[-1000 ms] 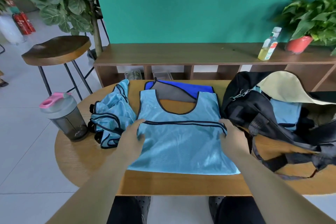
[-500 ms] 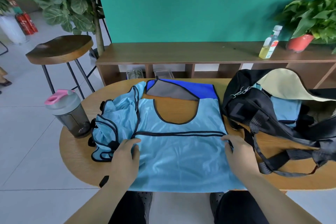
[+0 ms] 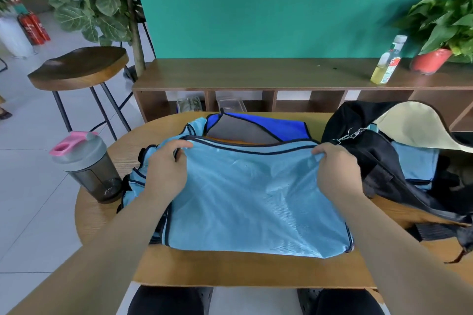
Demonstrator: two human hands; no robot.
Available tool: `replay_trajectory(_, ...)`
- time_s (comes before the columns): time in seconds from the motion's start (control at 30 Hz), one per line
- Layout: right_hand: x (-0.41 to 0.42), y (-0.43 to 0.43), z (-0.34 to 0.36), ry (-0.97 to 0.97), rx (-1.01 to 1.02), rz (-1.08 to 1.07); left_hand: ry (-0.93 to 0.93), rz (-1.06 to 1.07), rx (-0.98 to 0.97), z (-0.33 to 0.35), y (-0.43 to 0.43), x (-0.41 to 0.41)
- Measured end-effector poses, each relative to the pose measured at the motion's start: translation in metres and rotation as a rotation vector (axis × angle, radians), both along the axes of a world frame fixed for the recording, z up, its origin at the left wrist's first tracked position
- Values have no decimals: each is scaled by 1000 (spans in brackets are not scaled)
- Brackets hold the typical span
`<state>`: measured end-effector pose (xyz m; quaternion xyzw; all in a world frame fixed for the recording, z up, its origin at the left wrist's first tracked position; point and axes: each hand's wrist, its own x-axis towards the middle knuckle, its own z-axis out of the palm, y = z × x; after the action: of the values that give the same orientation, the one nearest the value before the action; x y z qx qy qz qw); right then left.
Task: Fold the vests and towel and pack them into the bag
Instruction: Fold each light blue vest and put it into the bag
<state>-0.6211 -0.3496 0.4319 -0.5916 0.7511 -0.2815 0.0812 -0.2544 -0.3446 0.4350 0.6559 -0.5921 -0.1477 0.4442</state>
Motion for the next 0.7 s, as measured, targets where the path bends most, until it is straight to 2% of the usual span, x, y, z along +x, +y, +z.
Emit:
replay_trajectory(0.17,14,-26,-57,-13,221,-45,-126,-53,227,-69,-31,13)
replay_trajectory(0.37,10,1,-99,33,84,-9,-259,-176,99,-89,-19,38)
replay_trajectory(0.6,19,14,-92,-36,11,-9,-335,-180,21,-85,-16,41)
replay_trajectory(0.7,18,13,-77,-25,-42,-23,-305,-161,-40,-71,-15,34)
